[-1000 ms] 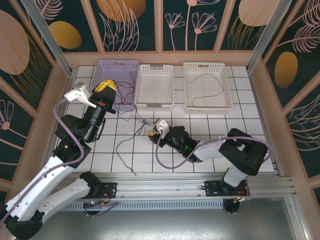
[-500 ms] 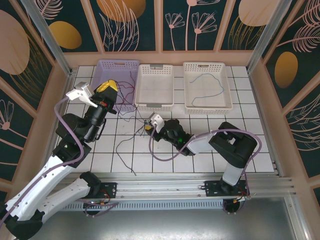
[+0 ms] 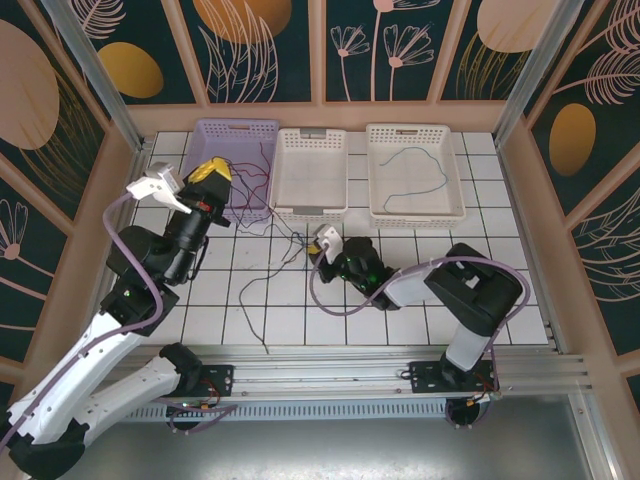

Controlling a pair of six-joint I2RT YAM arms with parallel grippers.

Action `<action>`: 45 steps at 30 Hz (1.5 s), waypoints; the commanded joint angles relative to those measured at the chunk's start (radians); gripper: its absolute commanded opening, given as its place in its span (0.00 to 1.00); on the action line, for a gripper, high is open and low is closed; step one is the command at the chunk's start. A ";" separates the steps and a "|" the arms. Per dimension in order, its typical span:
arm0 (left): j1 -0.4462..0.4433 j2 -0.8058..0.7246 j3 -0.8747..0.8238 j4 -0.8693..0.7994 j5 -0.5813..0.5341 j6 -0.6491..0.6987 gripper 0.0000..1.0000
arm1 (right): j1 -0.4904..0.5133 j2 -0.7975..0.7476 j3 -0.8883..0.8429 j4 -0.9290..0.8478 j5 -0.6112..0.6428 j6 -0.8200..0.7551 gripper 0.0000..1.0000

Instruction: Untangle the cables

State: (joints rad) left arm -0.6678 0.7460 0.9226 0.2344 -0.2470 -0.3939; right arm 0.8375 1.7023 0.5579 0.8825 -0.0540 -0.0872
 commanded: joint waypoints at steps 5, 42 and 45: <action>0.003 -0.030 0.149 -0.138 -0.128 0.136 0.00 | -0.060 -0.111 -0.094 -0.114 0.203 0.179 0.00; 0.003 0.100 0.532 -0.604 -0.503 0.370 0.00 | -0.757 -0.981 -0.325 -0.922 0.365 0.729 0.00; 0.003 0.107 0.543 -0.622 -0.557 0.378 0.00 | -0.883 -1.011 -0.333 -0.959 0.297 0.750 0.00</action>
State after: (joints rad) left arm -0.6678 0.8577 1.4605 -0.3820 -0.7189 -0.0265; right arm 0.0357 0.7151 0.2459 0.0082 0.3065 0.6205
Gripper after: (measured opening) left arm 0.040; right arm 0.053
